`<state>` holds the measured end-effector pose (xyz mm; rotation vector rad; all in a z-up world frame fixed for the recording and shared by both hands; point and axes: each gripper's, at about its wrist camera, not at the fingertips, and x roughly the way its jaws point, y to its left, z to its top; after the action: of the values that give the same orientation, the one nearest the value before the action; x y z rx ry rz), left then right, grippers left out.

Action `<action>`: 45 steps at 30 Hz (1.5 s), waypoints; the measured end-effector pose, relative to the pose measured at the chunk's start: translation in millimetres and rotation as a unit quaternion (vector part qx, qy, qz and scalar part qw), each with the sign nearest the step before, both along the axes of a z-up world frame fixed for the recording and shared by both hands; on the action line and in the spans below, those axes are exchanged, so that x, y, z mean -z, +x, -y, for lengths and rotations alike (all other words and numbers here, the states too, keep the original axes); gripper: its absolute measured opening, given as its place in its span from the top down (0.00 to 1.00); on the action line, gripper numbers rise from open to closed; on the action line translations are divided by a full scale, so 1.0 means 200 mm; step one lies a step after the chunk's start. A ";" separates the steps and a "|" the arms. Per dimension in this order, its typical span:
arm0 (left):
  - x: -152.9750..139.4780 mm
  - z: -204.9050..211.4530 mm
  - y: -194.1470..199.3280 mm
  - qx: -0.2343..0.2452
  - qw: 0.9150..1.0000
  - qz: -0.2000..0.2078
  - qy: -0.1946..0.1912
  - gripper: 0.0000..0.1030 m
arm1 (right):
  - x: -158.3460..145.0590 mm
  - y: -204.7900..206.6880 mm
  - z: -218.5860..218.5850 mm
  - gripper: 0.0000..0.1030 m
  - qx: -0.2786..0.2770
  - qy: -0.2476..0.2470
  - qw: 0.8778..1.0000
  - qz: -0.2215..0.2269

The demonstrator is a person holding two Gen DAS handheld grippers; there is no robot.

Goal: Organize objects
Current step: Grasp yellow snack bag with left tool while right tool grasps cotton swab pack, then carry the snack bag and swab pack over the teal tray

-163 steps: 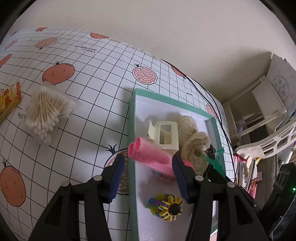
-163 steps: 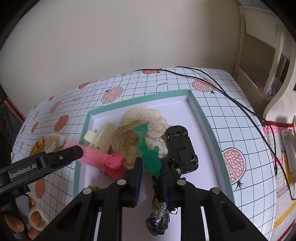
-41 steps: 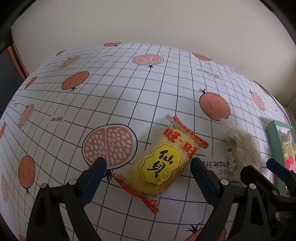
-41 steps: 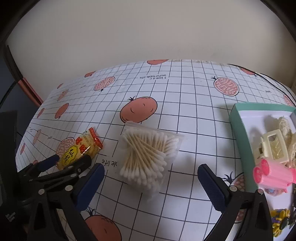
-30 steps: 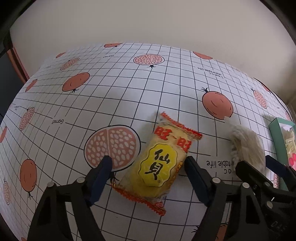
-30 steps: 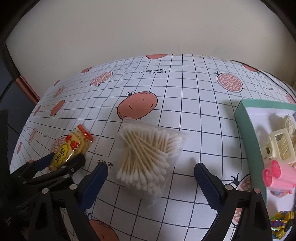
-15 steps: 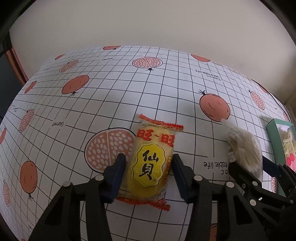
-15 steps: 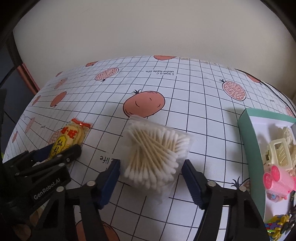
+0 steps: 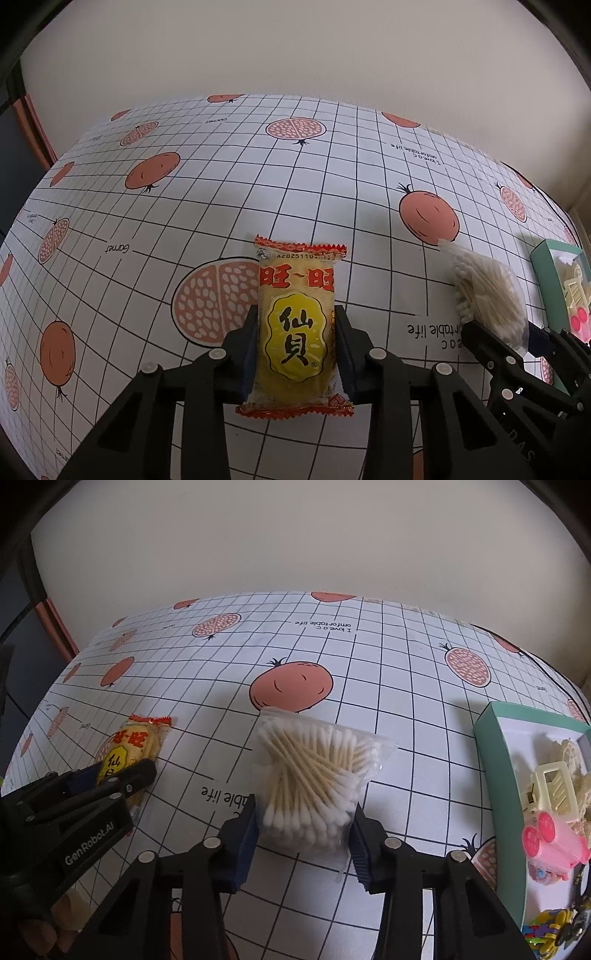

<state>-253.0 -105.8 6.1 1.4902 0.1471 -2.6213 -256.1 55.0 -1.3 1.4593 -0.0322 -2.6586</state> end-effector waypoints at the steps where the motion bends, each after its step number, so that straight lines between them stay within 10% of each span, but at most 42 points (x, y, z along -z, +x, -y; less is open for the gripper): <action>1: 0.00 0.00 0.00 -0.001 1.000 -0.001 -0.002 0.63 | 0.00 0.00 0.00 0.56 0.000 0.000 1.000 0.000; 45: -0.52 -0.44 0.12 0.076 0.993 -0.085 -0.027 0.64 | -0.47 0.29 -0.40 0.58 0.054 0.018 0.996 -0.074</action>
<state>-229.7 -18.6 109.4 1.3079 -0.0225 -2.8477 -198.0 135.9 93.1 1.3008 -0.0516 -2.8608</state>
